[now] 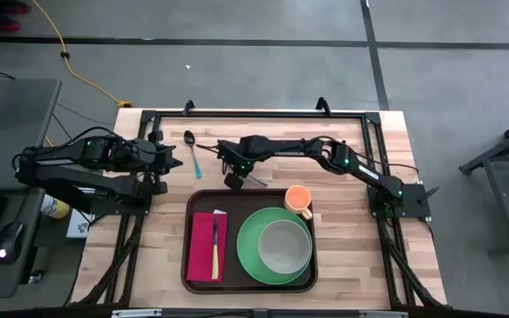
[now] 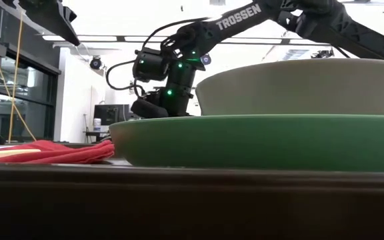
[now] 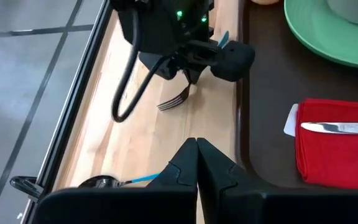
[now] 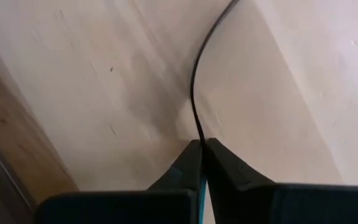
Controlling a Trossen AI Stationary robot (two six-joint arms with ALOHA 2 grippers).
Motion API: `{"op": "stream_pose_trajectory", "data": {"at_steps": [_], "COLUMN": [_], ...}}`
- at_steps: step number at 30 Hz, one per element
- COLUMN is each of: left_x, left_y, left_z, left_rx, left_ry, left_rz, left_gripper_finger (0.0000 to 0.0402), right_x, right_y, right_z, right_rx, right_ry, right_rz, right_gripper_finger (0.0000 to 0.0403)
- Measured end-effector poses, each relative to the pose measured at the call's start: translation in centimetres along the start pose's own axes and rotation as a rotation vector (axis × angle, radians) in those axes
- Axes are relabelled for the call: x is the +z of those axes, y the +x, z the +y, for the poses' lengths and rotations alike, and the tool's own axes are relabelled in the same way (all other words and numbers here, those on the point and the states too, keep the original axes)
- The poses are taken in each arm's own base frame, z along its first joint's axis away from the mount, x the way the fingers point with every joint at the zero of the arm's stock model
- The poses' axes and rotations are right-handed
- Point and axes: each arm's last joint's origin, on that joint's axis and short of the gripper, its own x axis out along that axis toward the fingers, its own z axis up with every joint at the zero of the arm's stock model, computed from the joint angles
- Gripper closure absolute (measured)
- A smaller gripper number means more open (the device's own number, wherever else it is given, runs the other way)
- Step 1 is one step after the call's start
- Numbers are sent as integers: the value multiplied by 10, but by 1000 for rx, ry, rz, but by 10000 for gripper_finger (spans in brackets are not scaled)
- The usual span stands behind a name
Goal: Set up tray
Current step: Put the blue fork on the red napkin
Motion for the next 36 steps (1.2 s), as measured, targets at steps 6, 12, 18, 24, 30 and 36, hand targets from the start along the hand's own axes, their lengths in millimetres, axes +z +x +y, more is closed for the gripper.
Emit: {"op": "stream_pose_trajectory", "data": {"at_steps": [6, 12, 18, 24, 30, 36], "left_x": [0, 0, 0, 0, 0, 0], "left_y": [0, 0, 0, 0, 0, 0], "left_z": [0, 0, 0, 0, 0, 0], "left_rx": [-1, 0, -1, -1, 0, 12], "left_ry": [15, 15, 15, 15, 15, 15], "left_rz": [0, 0, 0, -1, 0, 0], "left_gripper_finger": [371, 371, 371, 371, 371, 371], "right_x": [7, 12, 14, 14, 17, 20], "right_y": [-22, -50, -66, -79, -106, -141], "right_z": [2, 15, 15, 14, 12, 12], "right_rx": [27, 29, -19, -50, -51, -21], "right_ry": [13, -9, -10, -11, -6, 7], "right_rz": [-28, -61, -60, -77, -163, -268], "right_gripper_finger": [402, 402, 402, 402, 402, 403]}}
